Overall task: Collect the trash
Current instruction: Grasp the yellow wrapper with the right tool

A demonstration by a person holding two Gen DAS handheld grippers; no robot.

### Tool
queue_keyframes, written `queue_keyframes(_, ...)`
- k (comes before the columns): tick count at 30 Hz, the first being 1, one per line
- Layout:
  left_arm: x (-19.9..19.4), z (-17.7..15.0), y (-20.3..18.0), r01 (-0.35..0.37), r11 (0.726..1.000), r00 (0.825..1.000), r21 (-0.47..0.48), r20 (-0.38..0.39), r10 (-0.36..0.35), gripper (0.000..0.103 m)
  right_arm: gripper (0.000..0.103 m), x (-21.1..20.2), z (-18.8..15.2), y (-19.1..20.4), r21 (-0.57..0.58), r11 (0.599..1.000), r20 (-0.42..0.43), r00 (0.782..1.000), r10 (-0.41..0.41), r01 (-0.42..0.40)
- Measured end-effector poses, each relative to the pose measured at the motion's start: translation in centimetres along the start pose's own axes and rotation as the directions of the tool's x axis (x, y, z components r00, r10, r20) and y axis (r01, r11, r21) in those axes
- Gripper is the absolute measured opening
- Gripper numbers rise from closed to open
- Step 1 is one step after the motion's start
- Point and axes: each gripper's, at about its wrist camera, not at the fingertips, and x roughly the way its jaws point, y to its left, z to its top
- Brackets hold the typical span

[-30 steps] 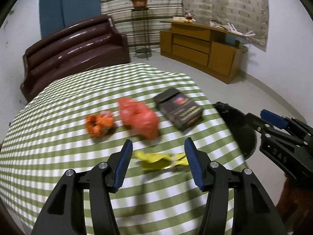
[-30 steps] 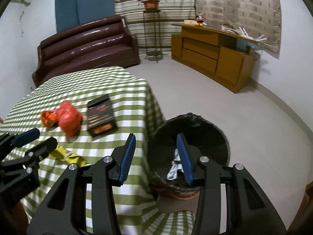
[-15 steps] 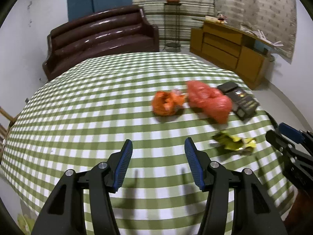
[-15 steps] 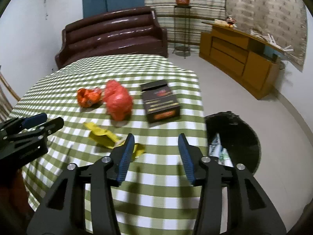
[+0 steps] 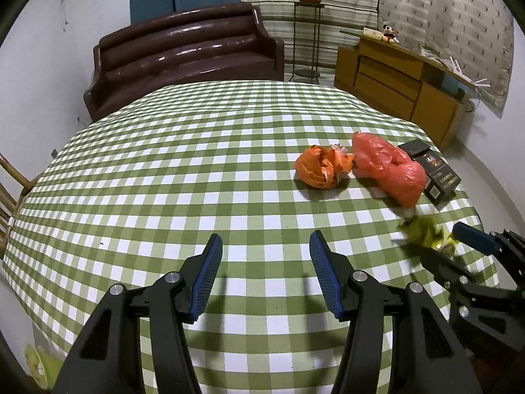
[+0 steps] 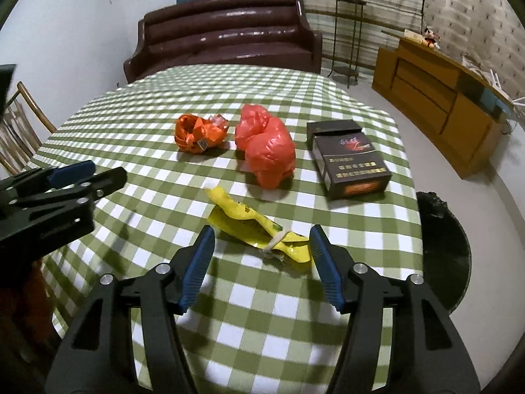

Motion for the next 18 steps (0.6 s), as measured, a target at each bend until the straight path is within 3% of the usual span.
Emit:
queue_keyframes(12,1.0,0.2,1.1,-0.012,1.000,1.000,-0.023,-0.022,0.012,0.055,0.058,1.6,1.1,-0.5,0.005,1.000,-0.035,0.999,-0.025,0.025)
queue_keyframes(18,1.4,0.3,1.3,-0.008,1.000,1.000,-0.026,-0.028,0.008,0.055,0.031,1.9,0.9,-0.2,-0.003,1.000,-0.045,0.999,-0.027,0.027)
